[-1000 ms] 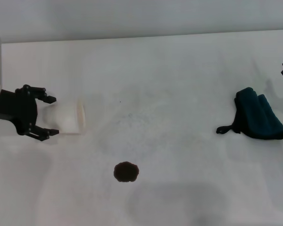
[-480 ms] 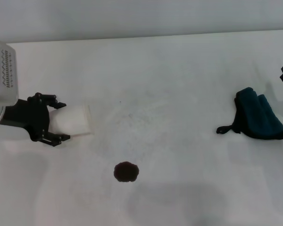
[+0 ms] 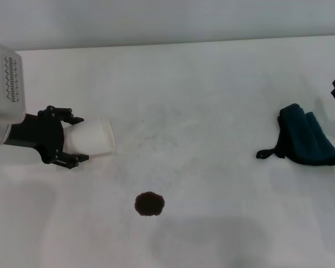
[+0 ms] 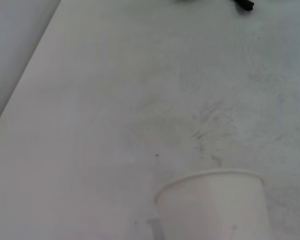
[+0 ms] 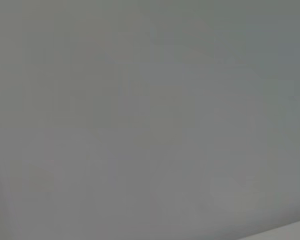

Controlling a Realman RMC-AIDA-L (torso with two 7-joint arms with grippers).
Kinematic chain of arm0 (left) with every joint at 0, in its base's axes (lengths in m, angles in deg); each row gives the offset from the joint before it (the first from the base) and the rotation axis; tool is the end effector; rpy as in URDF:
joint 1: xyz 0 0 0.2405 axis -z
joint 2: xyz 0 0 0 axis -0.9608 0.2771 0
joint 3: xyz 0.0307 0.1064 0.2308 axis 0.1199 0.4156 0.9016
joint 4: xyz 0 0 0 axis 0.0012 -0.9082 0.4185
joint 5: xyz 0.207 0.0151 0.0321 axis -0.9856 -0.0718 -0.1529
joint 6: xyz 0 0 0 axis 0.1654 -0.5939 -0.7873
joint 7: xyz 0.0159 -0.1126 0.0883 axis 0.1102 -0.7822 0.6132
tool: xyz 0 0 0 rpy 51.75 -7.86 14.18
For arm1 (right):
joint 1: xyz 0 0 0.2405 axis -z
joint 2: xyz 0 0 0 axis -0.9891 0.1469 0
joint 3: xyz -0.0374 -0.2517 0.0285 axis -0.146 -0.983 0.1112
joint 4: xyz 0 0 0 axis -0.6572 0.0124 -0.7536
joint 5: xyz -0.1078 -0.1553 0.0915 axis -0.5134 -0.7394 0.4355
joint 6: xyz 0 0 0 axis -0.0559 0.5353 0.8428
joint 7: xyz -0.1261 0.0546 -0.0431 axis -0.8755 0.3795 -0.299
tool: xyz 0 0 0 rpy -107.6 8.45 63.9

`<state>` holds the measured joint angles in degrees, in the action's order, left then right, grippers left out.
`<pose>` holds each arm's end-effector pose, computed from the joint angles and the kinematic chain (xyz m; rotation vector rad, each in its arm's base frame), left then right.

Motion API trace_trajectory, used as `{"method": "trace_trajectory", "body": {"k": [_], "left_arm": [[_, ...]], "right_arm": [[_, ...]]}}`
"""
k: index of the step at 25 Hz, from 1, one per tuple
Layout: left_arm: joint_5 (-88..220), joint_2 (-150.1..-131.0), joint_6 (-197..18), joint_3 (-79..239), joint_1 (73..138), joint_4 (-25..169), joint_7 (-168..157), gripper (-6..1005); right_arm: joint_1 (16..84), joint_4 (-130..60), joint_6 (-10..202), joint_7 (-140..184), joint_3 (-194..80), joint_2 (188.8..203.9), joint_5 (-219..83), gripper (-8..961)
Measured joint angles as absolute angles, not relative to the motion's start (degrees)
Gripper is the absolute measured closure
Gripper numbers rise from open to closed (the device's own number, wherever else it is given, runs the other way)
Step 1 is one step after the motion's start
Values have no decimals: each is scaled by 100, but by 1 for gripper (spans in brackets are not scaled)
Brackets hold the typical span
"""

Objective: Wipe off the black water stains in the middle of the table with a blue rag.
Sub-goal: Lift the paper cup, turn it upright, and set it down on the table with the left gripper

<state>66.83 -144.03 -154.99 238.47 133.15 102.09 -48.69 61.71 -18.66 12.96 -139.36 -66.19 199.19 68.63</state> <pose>-0.2643 0.3935 -0.0222 -2.8814 0.1834 0.2031 0.3891 0.2649 0.0018 -1.3535 0.8816 0.7728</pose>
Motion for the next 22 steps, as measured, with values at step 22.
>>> {"method": "trace_trajectory", "body": {"k": [22], "left_arm": [[9992, -14412, -15879, 23844, 12588, 9746, -4736, 332]], "right_arm": [[6009, -2837, 1318, -13909, -6641, 19906, 6688, 88]]}}
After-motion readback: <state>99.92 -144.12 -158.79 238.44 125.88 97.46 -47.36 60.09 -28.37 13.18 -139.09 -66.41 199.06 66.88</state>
